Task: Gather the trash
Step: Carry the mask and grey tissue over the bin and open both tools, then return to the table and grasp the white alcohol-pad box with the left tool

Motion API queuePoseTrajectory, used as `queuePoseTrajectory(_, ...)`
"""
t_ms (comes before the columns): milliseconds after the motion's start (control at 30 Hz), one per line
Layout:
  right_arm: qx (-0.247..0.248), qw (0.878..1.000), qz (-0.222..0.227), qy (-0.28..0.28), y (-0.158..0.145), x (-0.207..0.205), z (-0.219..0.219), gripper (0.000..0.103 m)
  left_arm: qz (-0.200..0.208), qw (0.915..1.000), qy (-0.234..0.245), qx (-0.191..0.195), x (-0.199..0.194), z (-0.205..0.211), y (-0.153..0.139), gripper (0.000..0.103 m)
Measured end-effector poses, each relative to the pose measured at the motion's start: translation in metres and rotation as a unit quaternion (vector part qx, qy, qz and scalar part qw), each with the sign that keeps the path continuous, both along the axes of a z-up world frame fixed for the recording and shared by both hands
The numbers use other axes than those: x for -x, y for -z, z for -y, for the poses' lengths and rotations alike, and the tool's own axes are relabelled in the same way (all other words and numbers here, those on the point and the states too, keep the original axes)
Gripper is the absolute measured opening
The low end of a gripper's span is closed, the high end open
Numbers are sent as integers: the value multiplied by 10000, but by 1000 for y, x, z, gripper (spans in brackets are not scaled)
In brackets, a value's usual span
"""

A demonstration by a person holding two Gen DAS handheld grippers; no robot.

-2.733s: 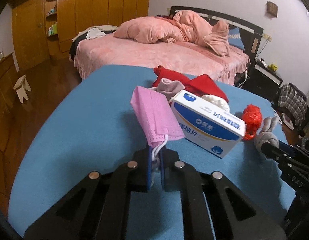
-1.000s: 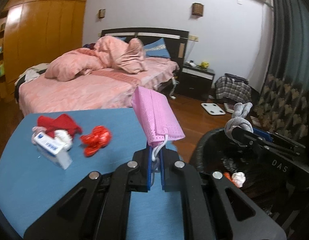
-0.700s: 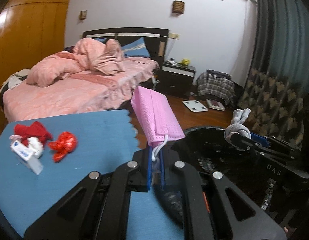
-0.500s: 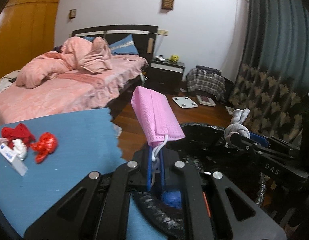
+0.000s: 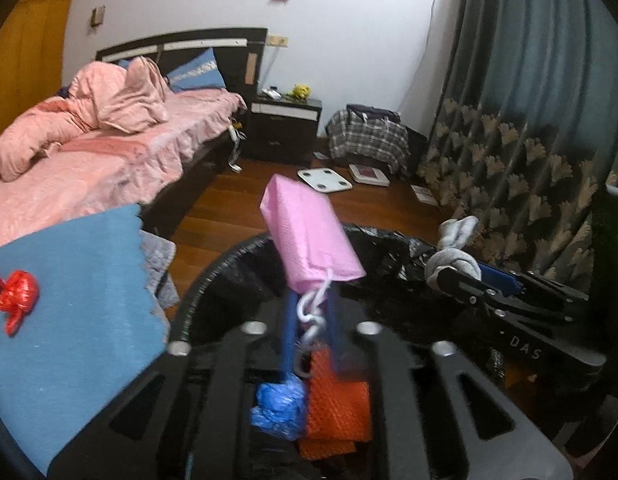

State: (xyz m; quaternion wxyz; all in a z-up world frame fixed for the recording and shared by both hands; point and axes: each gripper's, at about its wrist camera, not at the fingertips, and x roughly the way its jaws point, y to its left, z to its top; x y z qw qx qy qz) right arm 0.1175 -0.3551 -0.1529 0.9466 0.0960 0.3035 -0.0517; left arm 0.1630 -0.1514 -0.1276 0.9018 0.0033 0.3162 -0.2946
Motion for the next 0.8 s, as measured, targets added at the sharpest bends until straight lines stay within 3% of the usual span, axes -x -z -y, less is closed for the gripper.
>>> queuePoseTrajectory(67, 11, 10000, -59, 66, 3, 1, 4, 50, -48, 9999, -15, 103, 1, -3, 3, 65)
queuePoseTrajectory(200, 54, 9998, -85, 145, 5, 2, 6, 68, -64, 9999, -104, 95, 2, -14, 6, 69)
queuePoseTrajectory(267, 101, 9998, -64, 179, 5, 4, 4, 87, -16, 9997, -225, 51, 4, -22, 6, 73)
queuePoseTrajectory(367, 173, 9997, -14, 161, 3, 4, -3, 97, 79, 9992, -394, -17, 6, -34, 3, 78)
queuePoseTrajectory(600, 118, 9999, -2, -58, -1, -6, -29, 97, 297, 9944, -986, -255, 9, -78, -4, 85)
queuePoseTrajectory(800, 91, 9987, 107, -481, -7, -25, -74, 97, 420, 9844, -1629, -508, 12, -137, -6, 85)
